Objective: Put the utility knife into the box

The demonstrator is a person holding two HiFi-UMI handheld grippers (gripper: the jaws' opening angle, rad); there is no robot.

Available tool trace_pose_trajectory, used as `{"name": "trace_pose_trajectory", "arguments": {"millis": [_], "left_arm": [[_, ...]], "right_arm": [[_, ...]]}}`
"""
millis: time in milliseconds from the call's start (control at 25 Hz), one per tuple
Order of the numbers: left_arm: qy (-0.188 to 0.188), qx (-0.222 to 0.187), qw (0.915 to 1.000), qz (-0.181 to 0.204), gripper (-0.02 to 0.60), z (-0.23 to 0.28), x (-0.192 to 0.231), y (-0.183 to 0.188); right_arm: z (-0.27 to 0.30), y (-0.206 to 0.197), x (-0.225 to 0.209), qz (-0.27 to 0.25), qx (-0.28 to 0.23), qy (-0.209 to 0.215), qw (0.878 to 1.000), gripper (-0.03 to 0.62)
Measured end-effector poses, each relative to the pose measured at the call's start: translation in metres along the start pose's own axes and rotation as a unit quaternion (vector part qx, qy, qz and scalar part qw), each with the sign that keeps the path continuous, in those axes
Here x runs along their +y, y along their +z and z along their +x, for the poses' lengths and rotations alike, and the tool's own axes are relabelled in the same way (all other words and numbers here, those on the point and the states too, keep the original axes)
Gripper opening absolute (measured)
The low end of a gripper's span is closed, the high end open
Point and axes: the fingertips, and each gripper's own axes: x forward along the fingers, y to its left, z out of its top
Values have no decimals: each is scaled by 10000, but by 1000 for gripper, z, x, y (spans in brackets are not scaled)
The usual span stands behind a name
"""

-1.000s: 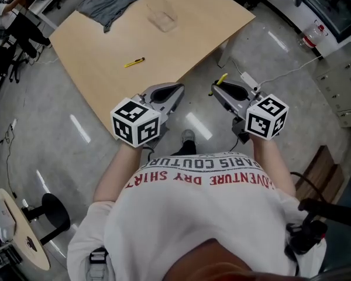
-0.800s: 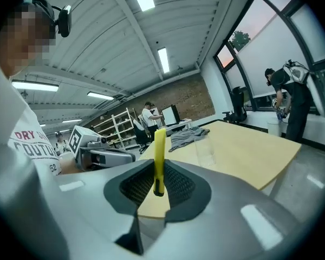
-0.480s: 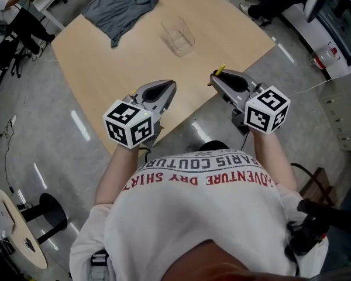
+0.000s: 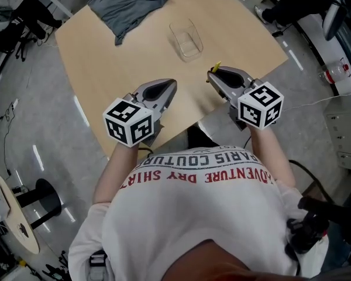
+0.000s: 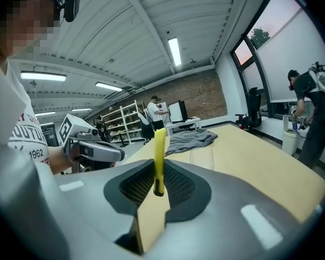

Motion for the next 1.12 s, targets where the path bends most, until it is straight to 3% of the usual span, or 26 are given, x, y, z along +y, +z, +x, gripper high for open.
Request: {"name": "trace_pose_trajectory", "arguments": {"millis": [280, 600, 1120], "left_arm": [[237, 104, 9993, -256, 3, 24, 29, 2], [413, 154, 9982, -402, 3, 34, 56, -2], [559, 311, 9960, -623, 3, 31, 100, -18]], "right_arm": [[49, 1, -48, -121, 230, 4, 9997, 52], [116, -6, -92, -303, 355, -267, 9986, 52], [182, -73, -139, -233, 1094, -866, 9900, 52]]}}
